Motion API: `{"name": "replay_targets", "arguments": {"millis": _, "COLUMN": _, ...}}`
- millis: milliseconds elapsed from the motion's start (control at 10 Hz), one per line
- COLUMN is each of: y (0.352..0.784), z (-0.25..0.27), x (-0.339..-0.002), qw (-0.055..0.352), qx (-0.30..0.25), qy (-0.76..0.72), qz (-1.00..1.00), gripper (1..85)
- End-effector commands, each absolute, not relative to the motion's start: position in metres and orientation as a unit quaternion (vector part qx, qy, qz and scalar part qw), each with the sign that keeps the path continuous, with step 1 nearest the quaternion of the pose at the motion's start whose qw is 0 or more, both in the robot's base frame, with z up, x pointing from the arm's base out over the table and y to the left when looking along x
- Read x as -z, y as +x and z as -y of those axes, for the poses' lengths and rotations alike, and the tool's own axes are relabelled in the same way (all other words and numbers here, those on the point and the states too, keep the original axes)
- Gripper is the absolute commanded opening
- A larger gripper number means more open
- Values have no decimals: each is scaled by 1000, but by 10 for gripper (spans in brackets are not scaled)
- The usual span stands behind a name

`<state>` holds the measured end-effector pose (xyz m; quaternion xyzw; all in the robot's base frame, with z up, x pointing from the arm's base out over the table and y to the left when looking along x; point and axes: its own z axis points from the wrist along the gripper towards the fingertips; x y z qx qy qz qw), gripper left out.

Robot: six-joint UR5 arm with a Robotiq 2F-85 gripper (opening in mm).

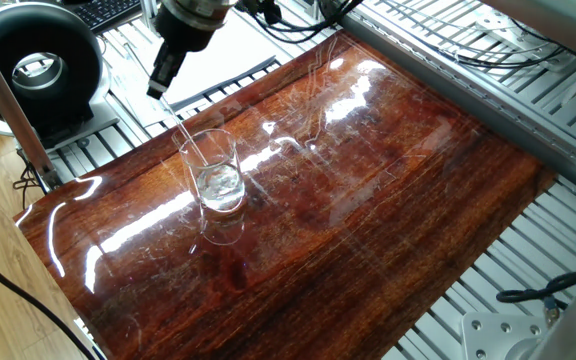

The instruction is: Stir the beaker with a glass rod

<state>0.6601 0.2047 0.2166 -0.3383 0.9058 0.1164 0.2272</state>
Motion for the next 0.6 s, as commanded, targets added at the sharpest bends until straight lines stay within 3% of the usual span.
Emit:
{"name": "replay_targets", "arguments": {"millis": 0, "y": 649, "z": -208, "x": -220, "qw": 231, "qx": -124, "qy": -330, "qz": -907, "gripper": 10}}
{"name": "replay_targets", "arguments": {"millis": 500, "y": 633, "z": -212, "x": -234, "qw": 243, "qx": -150, "qy": -339, "qz": -896, "gripper": 10}}
